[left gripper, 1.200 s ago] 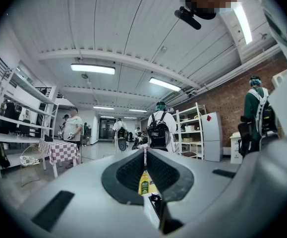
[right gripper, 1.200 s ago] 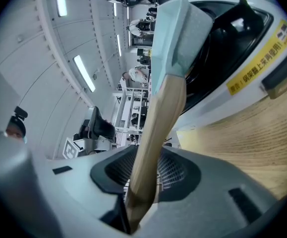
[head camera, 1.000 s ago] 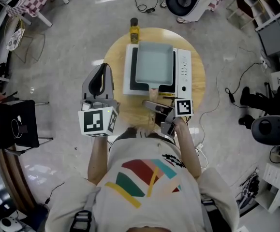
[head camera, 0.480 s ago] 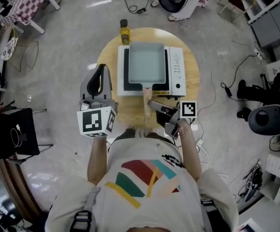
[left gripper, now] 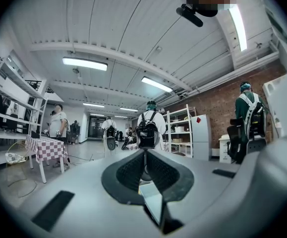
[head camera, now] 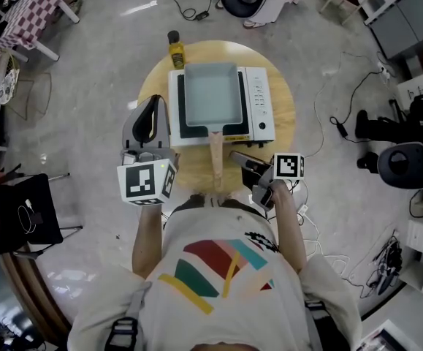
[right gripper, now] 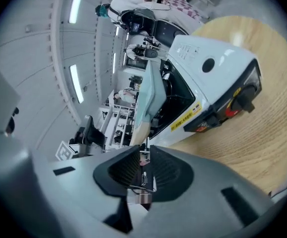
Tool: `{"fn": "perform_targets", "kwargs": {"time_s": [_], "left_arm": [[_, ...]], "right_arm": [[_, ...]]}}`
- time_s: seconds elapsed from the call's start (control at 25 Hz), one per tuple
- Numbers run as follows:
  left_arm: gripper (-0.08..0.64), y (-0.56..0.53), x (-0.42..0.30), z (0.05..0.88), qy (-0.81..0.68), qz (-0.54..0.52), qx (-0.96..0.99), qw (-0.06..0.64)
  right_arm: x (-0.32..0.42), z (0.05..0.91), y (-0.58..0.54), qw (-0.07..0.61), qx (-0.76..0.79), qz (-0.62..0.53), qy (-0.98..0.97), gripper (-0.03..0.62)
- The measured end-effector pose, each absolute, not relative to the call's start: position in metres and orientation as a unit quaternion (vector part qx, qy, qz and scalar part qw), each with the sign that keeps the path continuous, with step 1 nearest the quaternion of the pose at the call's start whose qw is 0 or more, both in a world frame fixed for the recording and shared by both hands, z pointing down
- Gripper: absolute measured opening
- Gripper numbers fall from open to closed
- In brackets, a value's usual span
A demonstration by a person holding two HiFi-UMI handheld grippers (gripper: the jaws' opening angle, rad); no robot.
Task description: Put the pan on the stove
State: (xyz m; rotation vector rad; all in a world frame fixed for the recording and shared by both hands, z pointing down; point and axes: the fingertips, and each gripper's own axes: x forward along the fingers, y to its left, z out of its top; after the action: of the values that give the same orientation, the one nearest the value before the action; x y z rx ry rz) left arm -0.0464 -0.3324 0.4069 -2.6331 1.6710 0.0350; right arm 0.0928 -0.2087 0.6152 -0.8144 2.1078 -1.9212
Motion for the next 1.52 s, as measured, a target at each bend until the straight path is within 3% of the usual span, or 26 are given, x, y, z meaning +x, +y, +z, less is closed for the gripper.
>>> {"fn": "perform_targets", "kwargs": {"time_s": [0.16,0.48,0.76,1.24,1.52], "left_arm": [[0.014,-0.333,-0.042,0.406,0.531,0.012,-0.847,0.013],[0.014,-0.326,-0.034,0.382,0.524,-0.002,-0.850,0.054],[0.014,-0.314,-0.024,0.358,0.509,-0.021,-0.859,0.059],[0.014,-0.297,-0.016,0.334,0.496,0.013,-0.865,0.070],[0.014,-0.289,-0.022,0.323,0.502,0.027,-0.860,0.085]], "right_arm": [[0.105,0.606,-0.233,0.042,-0.335,-0.586,0.737,0.002],[0.123,0.544,-0.291,-0.020,-0.416,-0.440,0.796,0.000],[0.125,0.454,-0.310,-0.032,-0.493,-0.256,0.831,0.000],[0.095,0.341,-0.282,0.013,-0.556,0.023,0.831,0.000],[0.094,0.340,-0.268,0.028,-0.586,0.056,0.808,0.000]]}}
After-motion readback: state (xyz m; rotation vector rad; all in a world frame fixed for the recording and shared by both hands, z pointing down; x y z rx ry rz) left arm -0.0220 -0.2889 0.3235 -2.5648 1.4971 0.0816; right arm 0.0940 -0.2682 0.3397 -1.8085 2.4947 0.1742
